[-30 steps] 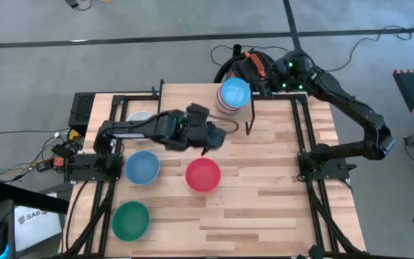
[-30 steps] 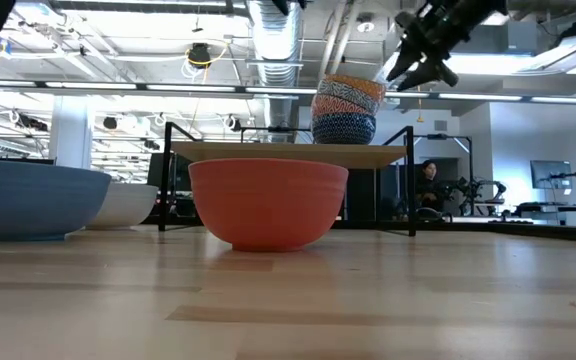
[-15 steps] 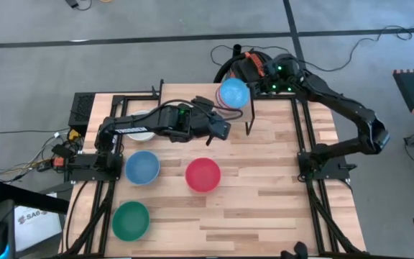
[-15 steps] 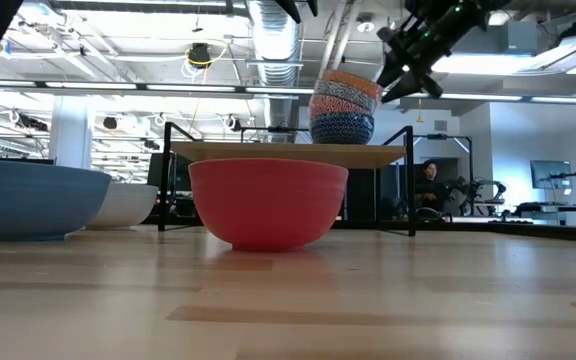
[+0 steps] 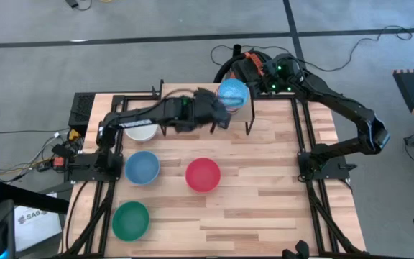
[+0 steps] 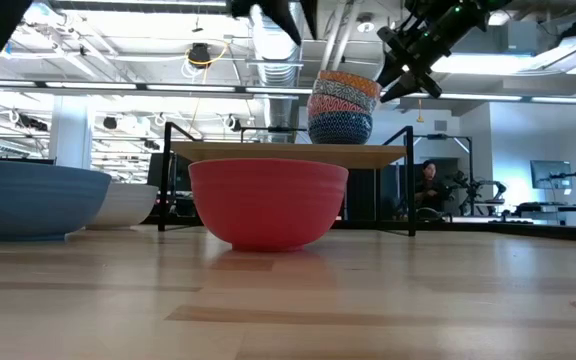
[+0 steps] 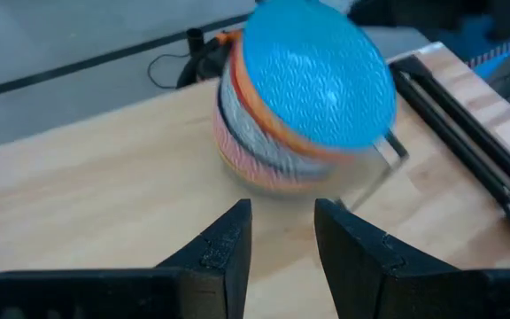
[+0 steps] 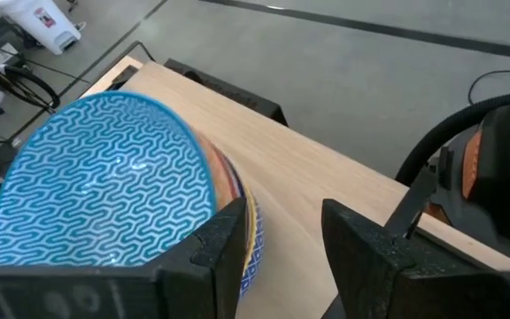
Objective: Place and stack bowls onto a shelf
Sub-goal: Stack the light blue patterned bowl on top of the red patterned bowl on the shelf, then put the red bowl on the shelf
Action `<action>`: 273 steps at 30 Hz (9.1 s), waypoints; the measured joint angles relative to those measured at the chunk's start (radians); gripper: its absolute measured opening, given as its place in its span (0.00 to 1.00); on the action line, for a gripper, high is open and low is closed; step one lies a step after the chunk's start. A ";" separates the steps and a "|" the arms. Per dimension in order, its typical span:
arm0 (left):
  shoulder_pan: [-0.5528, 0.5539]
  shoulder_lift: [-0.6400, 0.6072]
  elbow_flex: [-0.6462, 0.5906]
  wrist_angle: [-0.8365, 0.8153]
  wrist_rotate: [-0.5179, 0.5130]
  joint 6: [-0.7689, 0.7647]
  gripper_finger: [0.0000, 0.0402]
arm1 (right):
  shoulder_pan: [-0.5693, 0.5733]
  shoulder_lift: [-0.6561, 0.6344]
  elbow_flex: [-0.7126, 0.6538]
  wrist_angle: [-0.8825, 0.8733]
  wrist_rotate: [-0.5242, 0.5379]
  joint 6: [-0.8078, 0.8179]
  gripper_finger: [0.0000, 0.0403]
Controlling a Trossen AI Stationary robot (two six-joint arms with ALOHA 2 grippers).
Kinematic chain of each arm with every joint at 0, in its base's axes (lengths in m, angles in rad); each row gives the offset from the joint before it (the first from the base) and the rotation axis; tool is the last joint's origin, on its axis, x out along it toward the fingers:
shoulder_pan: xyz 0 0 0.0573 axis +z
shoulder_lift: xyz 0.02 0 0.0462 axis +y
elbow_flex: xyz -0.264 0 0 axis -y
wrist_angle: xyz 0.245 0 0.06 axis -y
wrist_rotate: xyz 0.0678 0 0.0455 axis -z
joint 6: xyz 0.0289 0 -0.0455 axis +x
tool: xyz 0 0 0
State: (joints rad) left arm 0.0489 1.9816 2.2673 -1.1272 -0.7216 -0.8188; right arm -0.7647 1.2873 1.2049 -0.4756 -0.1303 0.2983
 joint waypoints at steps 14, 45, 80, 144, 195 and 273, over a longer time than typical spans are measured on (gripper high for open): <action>0.177 0.000 -0.048 0.196 0.157 0.145 0.27 | -0.016 -0.026 0.000 -0.021 0.000 -0.015 0.43; 0.190 0.064 0.048 0.137 0.211 0.160 0.27 | -0.017 -0.026 0.000 -0.044 0.000 -0.039 0.43; 0.075 0.006 0.087 0.059 0.061 0.179 0.27 | 0.035 -0.068 0.000 -0.003 -0.025 -0.042 0.43; -0.422 -0.802 -1.276 0.498 0.001 -0.275 0.28 | 0.883 0.177 -0.264 0.257 0.254 0.724 0.43; -0.386 -1.093 -1.274 0.405 0.182 -0.110 0.30 | 0.815 0.533 0.506 -0.297 0.295 0.199 0.06; -0.034 -1.002 -1.274 0.584 0.222 -0.010 0.30 | 0.251 0.928 1.150 -0.307 0.059 -0.774 0.09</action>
State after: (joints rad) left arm 0.0151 0.9798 0.9936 -0.5434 -0.4995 -0.8289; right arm -0.5133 2.2150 2.3550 -0.7823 -0.0711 -0.4759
